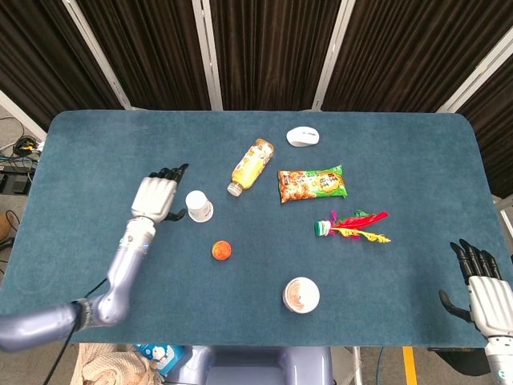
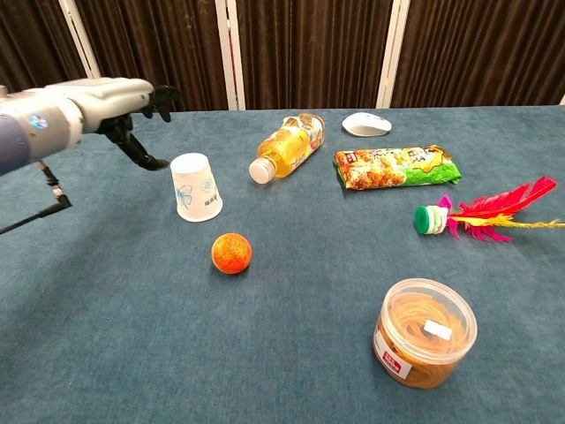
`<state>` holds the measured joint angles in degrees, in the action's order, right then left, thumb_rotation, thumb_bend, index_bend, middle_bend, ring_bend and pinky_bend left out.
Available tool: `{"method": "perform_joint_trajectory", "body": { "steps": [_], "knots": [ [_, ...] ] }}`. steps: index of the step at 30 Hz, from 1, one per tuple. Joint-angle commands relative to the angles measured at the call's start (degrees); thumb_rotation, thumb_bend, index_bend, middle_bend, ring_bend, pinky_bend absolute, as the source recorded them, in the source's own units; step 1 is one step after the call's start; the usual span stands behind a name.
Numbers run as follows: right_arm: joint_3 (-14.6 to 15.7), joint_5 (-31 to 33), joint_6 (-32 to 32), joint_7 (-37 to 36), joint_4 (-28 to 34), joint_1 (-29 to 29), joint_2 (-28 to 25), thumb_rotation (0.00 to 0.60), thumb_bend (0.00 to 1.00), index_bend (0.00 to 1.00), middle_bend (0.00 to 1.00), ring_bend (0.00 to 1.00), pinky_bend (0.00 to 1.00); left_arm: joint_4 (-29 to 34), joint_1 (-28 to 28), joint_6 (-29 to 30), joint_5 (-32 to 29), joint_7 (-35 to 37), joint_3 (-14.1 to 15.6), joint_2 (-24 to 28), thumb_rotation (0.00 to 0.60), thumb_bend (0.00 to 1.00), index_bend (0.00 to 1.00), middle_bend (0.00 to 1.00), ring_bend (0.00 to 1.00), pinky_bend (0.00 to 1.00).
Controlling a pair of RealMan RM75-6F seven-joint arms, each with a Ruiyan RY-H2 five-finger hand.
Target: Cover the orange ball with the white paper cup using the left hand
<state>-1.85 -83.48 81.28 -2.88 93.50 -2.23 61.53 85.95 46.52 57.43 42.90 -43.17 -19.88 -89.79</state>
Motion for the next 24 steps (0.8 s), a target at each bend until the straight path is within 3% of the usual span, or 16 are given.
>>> {"method": "perform_joint_trajectory", "body": {
  "steps": [1, 24],
  "knots": [
    [-0.1, 0.2, -0.1, -0.1, -0.1, 0.0, 0.0, 0.600, 0.35, 0.00, 0.00, 0.00, 0.03, -1.5, 1.5, -0.4, -1.4, -0.7, 0.3, -1.4, 0.600, 0.26, 0.05, 0.19, 0.17, 0.28],
    [-0.1, 0.5, 0.1, -0.5, 0.0, 0.2, -0.2, 0.600, 0.35, 0.00, 0.00, 0.00, 0.03, -7.4, 5.6, -0.4, -4.2, 1.7, 3.1, -5.8, 0.600, 0.27, 0.14, 0.35, 0.32, 0.39]
  ]
}}
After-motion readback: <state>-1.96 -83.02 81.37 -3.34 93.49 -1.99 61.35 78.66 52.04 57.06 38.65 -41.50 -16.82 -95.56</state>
